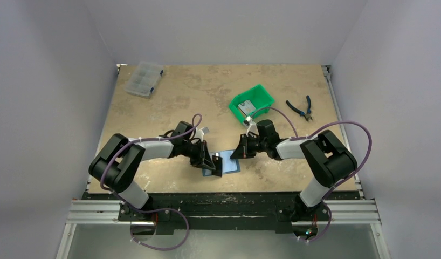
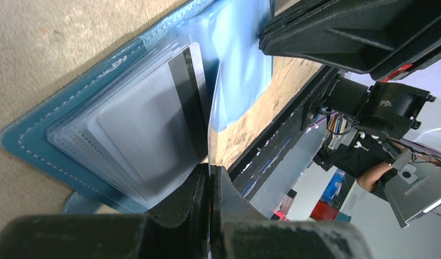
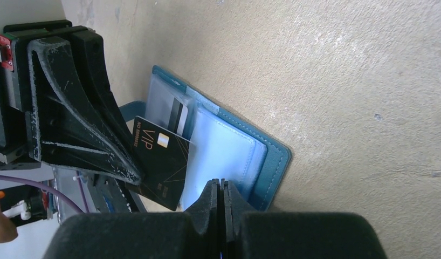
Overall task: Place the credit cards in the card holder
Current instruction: Insert the credit card into the card holder.
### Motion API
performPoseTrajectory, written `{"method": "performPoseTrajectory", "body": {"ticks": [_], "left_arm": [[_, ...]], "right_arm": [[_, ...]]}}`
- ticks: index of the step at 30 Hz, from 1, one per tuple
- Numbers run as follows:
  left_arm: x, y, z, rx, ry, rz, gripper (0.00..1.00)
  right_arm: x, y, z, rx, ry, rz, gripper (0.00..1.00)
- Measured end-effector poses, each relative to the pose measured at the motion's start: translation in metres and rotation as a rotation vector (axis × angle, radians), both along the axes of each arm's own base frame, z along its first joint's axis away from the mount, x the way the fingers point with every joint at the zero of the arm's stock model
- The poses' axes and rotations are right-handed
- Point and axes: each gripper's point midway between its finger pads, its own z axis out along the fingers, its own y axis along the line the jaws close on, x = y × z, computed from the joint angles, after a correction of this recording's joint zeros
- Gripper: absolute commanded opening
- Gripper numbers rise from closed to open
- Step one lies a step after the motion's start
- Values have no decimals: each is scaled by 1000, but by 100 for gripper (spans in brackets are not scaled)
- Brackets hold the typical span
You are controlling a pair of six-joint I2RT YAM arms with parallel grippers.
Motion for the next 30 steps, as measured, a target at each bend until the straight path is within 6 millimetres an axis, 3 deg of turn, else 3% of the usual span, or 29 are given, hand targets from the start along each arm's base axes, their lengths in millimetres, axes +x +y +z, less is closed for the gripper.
{"method": "performPoseTrajectory", "body": {"ticks": [16, 30], "left_arm": [[19, -10, -1, -56, -22, 57, 0], [17, -11, -5, -116, 7, 155, 0]], "right_arm": [[3, 2, -1, 10, -13, -1, 0], [4, 3, -2, 26, -16, -7, 0]]}}
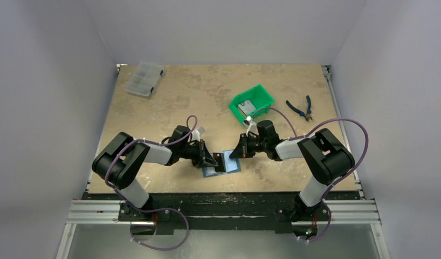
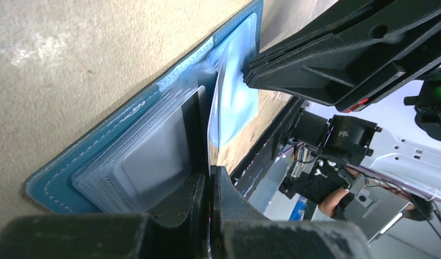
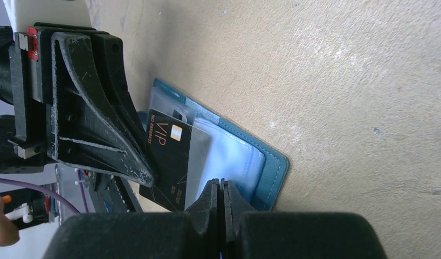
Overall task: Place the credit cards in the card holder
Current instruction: Insert the credit card into the card holder.
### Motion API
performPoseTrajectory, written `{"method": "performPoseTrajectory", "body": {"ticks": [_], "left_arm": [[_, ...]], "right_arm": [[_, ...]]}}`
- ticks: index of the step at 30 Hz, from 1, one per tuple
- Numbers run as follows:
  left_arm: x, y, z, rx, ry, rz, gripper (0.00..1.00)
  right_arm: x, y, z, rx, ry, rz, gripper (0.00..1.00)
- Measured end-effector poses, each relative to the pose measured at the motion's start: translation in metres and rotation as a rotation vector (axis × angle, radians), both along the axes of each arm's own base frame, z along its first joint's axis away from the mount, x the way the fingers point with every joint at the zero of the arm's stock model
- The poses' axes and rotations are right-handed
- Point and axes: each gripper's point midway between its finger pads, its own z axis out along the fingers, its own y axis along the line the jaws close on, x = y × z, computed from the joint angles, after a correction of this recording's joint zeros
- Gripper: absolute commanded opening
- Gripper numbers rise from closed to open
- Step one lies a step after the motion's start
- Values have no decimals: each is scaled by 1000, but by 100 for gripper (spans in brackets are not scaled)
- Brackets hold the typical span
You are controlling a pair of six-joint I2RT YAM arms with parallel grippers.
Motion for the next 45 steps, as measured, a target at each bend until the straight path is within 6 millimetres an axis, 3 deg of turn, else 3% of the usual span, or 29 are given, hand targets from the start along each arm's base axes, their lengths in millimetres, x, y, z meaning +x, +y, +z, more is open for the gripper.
{"method": "performPoseTrajectory", "body": {"ticks": [19, 20, 24, 31, 34, 41, 45], "left_arm": [[-2, -10, 2, -49, -23, 17, 0], [-3, -12, 1, -47, -23, 11, 3], [-4, -15, -1, -14, -28, -3, 35], [13, -9, 16, 101, -148, 0, 60], [15, -3, 18, 153, -166, 9, 61], [10, 6, 13, 207, -152, 6, 44], [7, 4, 10, 213, -145, -7, 45]], "right_arm": [[0, 0, 0, 5, 0, -4, 0], [0, 0, 1, 5, 2, -5, 0], [-4, -4, 3, -17, 15, -18, 0], [-10, -21, 10, -103, 8, -48, 8], [-14, -27, 11, -134, 5, -49, 11], [-18, -31, 7, -155, 22, -43, 10], [-20, -29, 7, -148, 26, -35, 10]]}}
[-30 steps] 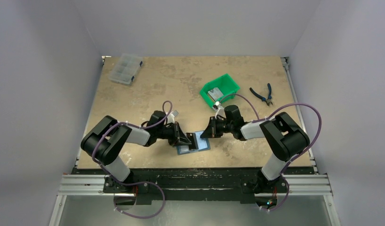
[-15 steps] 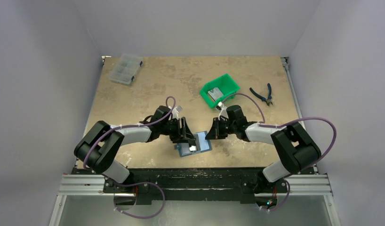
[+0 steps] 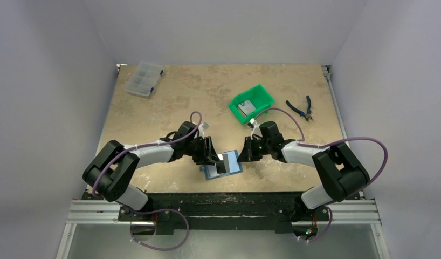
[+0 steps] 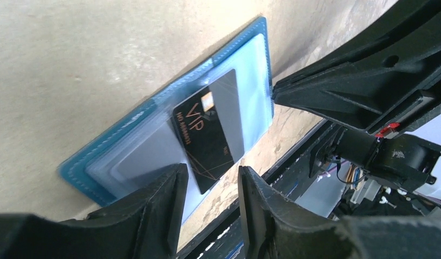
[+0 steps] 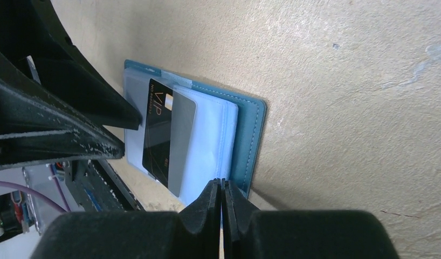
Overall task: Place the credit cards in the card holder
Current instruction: Insert the credit card into the card holder.
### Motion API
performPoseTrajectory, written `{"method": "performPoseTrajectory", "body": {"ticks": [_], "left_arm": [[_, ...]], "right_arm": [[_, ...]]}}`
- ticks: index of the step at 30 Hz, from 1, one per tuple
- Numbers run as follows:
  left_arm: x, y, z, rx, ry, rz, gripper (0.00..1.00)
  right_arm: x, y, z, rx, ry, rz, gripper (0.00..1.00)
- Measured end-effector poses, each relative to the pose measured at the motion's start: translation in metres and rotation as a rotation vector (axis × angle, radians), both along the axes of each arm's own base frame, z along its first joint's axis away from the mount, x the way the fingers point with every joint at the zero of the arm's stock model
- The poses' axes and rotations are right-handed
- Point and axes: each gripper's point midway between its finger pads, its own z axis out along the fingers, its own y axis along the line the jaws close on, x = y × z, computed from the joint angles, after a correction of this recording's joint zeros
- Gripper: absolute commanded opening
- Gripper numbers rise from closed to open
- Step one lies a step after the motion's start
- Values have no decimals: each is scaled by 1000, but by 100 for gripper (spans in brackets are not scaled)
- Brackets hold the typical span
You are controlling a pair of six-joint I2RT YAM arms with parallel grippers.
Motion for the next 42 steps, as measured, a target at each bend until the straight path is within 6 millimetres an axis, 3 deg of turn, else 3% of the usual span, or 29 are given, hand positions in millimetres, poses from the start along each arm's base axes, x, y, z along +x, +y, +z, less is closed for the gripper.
{"method": "performPoseTrajectory", "body": {"ticks": [11, 18, 27, 32, 35, 42], "left_arm": [[-11, -42, 0, -32, -22, -96, 47], [-11, -60, 0, -56, -18, -115, 48], [-10, -44, 12, 11, -68, -96, 55], [-10, -38, 15, 35, -86, -96, 47], [-10, -37, 10, 49, -83, -97, 36], [-7, -31, -6, 102, -75, -80, 31]], "right_arm": [[0, 5, 4, 35, 1, 8, 9], [-8, 2, -2, 41, 28, -10, 21], [-6, 2, 21, 70, -30, -18, 38], [-7, 3, 22, 80, -22, -15, 40], [-8, 7, 24, 103, -11, -10, 38], [-11, 11, 18, 130, 30, -10, 38]]}}
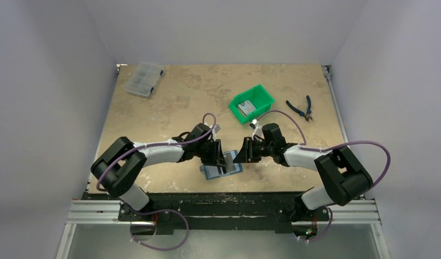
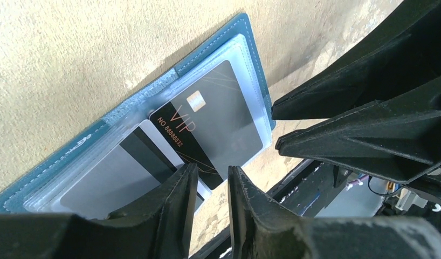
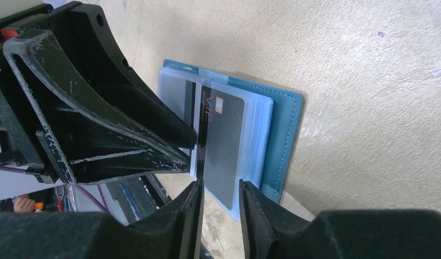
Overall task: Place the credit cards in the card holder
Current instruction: Insert the credit card into the card holder.
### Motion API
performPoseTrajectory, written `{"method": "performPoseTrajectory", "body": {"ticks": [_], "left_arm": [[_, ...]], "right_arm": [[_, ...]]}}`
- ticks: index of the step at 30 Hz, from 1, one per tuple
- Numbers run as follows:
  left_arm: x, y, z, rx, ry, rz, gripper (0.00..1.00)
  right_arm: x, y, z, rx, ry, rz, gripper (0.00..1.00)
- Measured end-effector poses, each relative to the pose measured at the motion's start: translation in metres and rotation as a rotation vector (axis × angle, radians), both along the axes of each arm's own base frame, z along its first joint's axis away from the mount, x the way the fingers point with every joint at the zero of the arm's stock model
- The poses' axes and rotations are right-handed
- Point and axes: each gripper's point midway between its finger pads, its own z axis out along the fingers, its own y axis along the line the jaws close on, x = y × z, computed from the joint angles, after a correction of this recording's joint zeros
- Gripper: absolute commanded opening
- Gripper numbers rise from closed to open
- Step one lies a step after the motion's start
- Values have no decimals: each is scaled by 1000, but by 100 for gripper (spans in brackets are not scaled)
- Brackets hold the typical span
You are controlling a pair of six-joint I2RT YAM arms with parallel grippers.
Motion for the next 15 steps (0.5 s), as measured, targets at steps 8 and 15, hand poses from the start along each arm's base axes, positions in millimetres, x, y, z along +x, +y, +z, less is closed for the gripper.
{"method": "performPoseTrajectory", "body": {"ticks": [8, 15], "left_arm": [[5, -1, -6, 7, -15, 12, 30], [7, -7, -8, -23, -19, 0, 29]], "right_arm": [[0, 0, -5, -6, 10, 2, 37], [-3, 3, -10, 8, 34, 16, 36]]}}
